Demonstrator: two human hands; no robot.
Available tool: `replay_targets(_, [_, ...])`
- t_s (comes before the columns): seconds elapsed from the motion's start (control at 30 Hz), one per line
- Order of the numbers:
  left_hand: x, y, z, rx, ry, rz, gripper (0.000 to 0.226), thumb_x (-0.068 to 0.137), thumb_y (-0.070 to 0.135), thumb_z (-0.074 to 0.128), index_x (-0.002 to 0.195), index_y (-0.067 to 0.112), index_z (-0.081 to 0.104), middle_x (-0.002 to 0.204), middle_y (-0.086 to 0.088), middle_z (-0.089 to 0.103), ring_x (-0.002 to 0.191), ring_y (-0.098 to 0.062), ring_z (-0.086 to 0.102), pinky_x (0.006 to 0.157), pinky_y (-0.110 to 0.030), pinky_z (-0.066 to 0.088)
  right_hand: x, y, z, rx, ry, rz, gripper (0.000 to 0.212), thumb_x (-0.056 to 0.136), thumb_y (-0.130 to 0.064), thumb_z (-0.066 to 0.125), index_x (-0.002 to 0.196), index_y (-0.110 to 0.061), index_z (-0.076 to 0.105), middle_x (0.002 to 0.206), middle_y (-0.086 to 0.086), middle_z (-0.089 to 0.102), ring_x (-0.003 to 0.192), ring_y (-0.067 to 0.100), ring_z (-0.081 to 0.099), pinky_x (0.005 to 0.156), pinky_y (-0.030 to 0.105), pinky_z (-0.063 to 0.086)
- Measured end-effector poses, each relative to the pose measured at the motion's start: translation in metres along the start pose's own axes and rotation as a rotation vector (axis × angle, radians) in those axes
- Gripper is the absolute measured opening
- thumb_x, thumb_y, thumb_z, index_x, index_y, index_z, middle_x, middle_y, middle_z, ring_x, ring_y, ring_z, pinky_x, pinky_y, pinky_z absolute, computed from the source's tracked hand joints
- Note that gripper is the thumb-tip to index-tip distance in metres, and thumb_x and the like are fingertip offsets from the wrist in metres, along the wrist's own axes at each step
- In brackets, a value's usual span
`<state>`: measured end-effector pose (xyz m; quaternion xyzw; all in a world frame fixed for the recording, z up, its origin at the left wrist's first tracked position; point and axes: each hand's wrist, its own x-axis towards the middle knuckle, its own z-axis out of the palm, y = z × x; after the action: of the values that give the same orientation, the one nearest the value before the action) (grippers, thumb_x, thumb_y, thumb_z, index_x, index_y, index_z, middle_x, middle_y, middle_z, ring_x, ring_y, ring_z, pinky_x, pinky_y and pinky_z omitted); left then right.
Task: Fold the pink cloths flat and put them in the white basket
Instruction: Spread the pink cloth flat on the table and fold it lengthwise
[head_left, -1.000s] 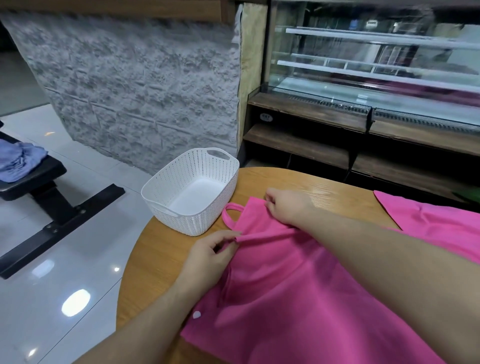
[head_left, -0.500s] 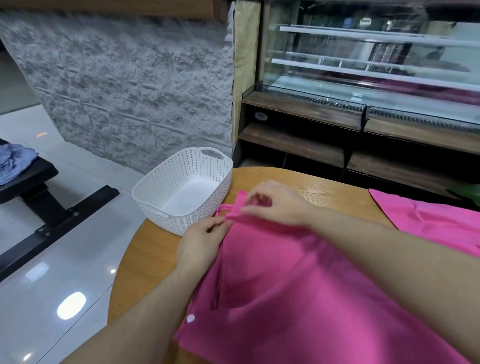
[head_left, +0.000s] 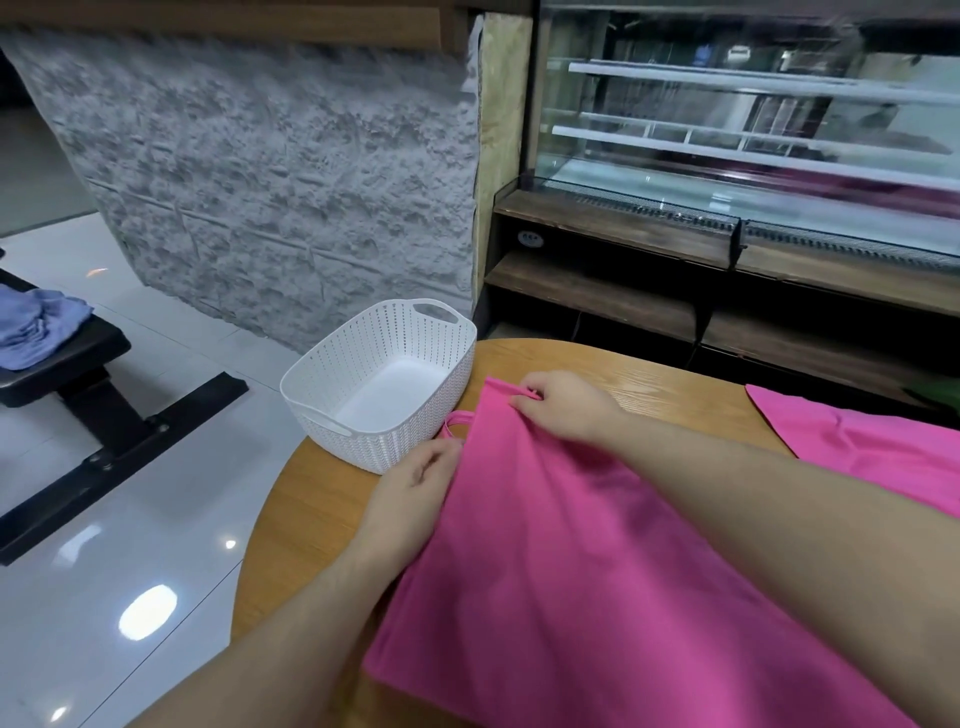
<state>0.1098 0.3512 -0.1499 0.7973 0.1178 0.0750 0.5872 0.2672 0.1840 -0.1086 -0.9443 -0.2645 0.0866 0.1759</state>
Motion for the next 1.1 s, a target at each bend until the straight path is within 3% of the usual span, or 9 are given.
replay_targets(0.07, [-0.002, -0.003, 0.001, 0.012, -0.024, 0.024, 0.025, 0.095, 0.031, 0.063, 0.119, 0.036, 0.062, 0.07, 0.01, 0.065, 0.074, 0.0, 0.061, 0.076, -0.011, 0.042, 0.006, 0.0, 0.006, -0.074, -0.011, 0.045, 0.035, 0.099, -0.043, 0.049, 0.068, -0.028, 0.044, 0.087, -0.004, 0.055, 0.087, 0.022, 0.054, 0.07, 0.031, 0.04])
replay_targets(0.17, [0.003, -0.011, 0.002, -0.022, -0.054, 0.02, 0.034, 0.084, 0.031, 0.068, 0.118, 0.036, 0.064, 0.066, 0.012, 0.059, 0.063, -0.004, 0.054, 0.074, -0.026, 0.044, 0.014, -0.002, 0.011, -0.098, 0.025, 0.096, 0.037, 0.098, -0.047, 0.048, 0.068, -0.027, 0.046, 0.087, -0.005, 0.055, 0.086, 0.021, 0.053, 0.069, 0.03, 0.038])
replay_targets(0.33, [0.005, -0.017, 0.001, 0.112, -0.021, 0.066, 0.024, 0.09, 0.01, 0.067, 0.098, 0.031, 0.075, 0.053, 0.02, 0.05, 0.05, 0.001, 0.042, 0.058, -0.014, 0.035, 0.014, -0.001, 0.016, -0.191, 0.11, 0.027, 0.031, 0.098, -0.052, 0.046, 0.081, -0.027, 0.053, 0.095, 0.0, 0.066, 0.098, 0.027, 0.062, 0.068, 0.031, 0.037])
replay_targets(0.4, [0.005, -0.015, 0.002, 0.146, -0.004, 0.072, 0.021, 0.091, 0.011, 0.067, 0.095, 0.03, 0.076, 0.057, 0.027, 0.058, 0.054, 0.005, 0.051, 0.061, -0.008, 0.036, 0.012, 0.003, 0.016, -0.236, 0.133, -0.02, 0.034, 0.098, -0.057, 0.042, 0.093, -0.027, 0.055, 0.102, 0.003, 0.069, 0.098, 0.029, 0.063, 0.069, 0.032, 0.038])
replay_targets(0.5, [0.007, -0.015, 0.002, 0.188, 0.021, 0.066, 0.023, 0.092, 0.017, 0.067, 0.089, 0.038, 0.075, 0.074, 0.033, 0.066, 0.075, 0.014, 0.06, 0.071, -0.007, 0.04, 0.006, 0.013, 0.012, -0.27, 0.078, -0.043, 0.038, 0.093, -0.063, 0.043, 0.092, -0.027, 0.051, 0.091, 0.001, 0.065, 0.09, 0.027, 0.061, 0.069, 0.033, 0.042])
replay_targets(0.63, [0.008, -0.015, 0.002, 0.231, 0.018, 0.085, 0.025, 0.092, 0.019, 0.067, 0.088, 0.043, 0.073, 0.087, 0.028, 0.07, 0.088, 0.012, 0.063, 0.078, -0.007, 0.044, 0.002, 0.028, 0.004, -0.222, 0.005, -0.033, 0.028, 0.089, -0.051, 0.053, 0.09, -0.023, 0.058, 0.083, -0.002, 0.063, 0.085, 0.026, 0.059, 0.073, 0.034, 0.048])
replay_targets(0.83, [0.004, -0.013, 0.002, 0.254, -0.007, 0.096, 0.023, 0.087, 0.022, 0.072, 0.091, 0.044, 0.073, 0.097, 0.022, 0.069, 0.092, 0.011, 0.061, 0.085, -0.01, 0.044, 0.002, 0.036, 0.014, -0.249, 0.076, -0.004, 0.028, 0.098, -0.052, 0.042, 0.106, -0.03, 0.058, 0.104, 0.0, 0.07, 0.098, 0.028, 0.064, 0.078, 0.036, 0.051])
replay_targets(0.97, [0.007, -0.018, 0.003, 0.3, -0.026, 0.166, 0.023, 0.087, 0.014, 0.072, 0.105, 0.027, 0.076, 0.098, 0.019, 0.063, 0.09, 0.016, 0.055, 0.079, -0.002, 0.036, -0.001, 0.031, 0.016, -0.204, 0.151, 0.009, 0.035, 0.099, -0.057, 0.037, 0.112, -0.027, 0.051, 0.098, 0.0, 0.069, 0.09, 0.027, 0.064, 0.069, 0.033, 0.043])
replay_targets(1.1, [0.007, -0.022, 0.007, 0.35, -0.008, 0.194, 0.023, 0.091, 0.009, 0.067, 0.108, 0.022, 0.076, 0.096, 0.018, 0.06, 0.091, 0.013, 0.056, 0.086, -0.003, 0.038, -0.023, 0.045, 0.012, -0.059, 0.131, 0.016, 0.039, 0.09, -0.055, 0.048, 0.122, -0.034, 0.042, 0.099, -0.003, 0.068, 0.091, 0.025, 0.064, 0.078, 0.035, 0.049])
